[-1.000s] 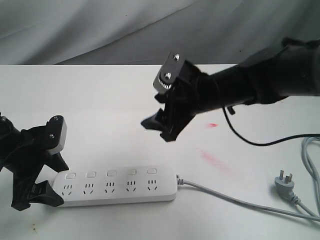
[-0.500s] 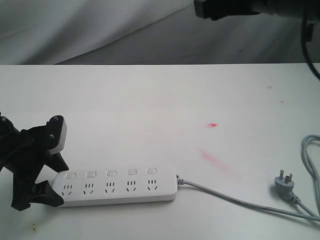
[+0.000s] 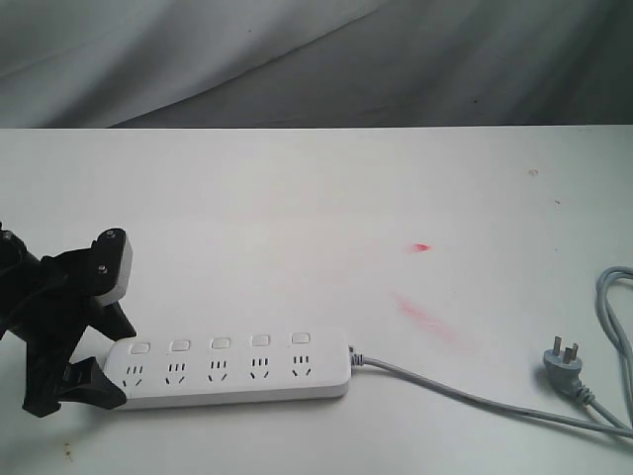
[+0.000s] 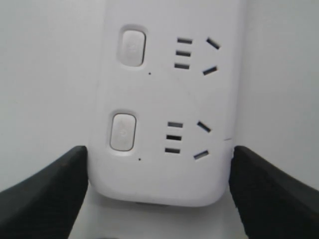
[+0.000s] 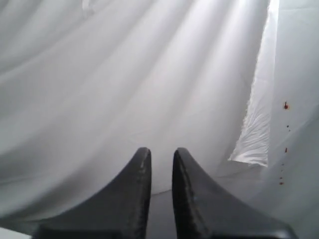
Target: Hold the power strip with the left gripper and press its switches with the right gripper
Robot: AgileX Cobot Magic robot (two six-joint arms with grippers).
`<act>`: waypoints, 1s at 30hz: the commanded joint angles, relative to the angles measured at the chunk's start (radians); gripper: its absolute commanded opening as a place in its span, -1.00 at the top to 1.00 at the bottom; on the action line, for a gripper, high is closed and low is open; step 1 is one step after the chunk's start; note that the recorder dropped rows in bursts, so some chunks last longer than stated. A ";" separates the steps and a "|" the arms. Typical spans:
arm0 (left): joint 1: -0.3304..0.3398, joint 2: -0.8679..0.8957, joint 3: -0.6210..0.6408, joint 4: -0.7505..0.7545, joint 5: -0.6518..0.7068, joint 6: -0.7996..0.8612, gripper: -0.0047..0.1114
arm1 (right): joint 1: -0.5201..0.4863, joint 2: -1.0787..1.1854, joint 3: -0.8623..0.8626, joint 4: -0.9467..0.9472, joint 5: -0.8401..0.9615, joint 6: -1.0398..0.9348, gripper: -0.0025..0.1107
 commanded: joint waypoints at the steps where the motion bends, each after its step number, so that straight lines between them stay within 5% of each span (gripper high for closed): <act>1: -0.003 -0.001 -0.002 -0.013 0.007 -0.005 0.24 | -0.002 -0.086 0.001 0.072 -0.028 -0.029 0.91; 30: -0.003 -0.001 -0.002 -0.013 0.007 -0.003 0.24 | -0.002 -0.238 0.001 0.118 -0.158 -0.031 0.96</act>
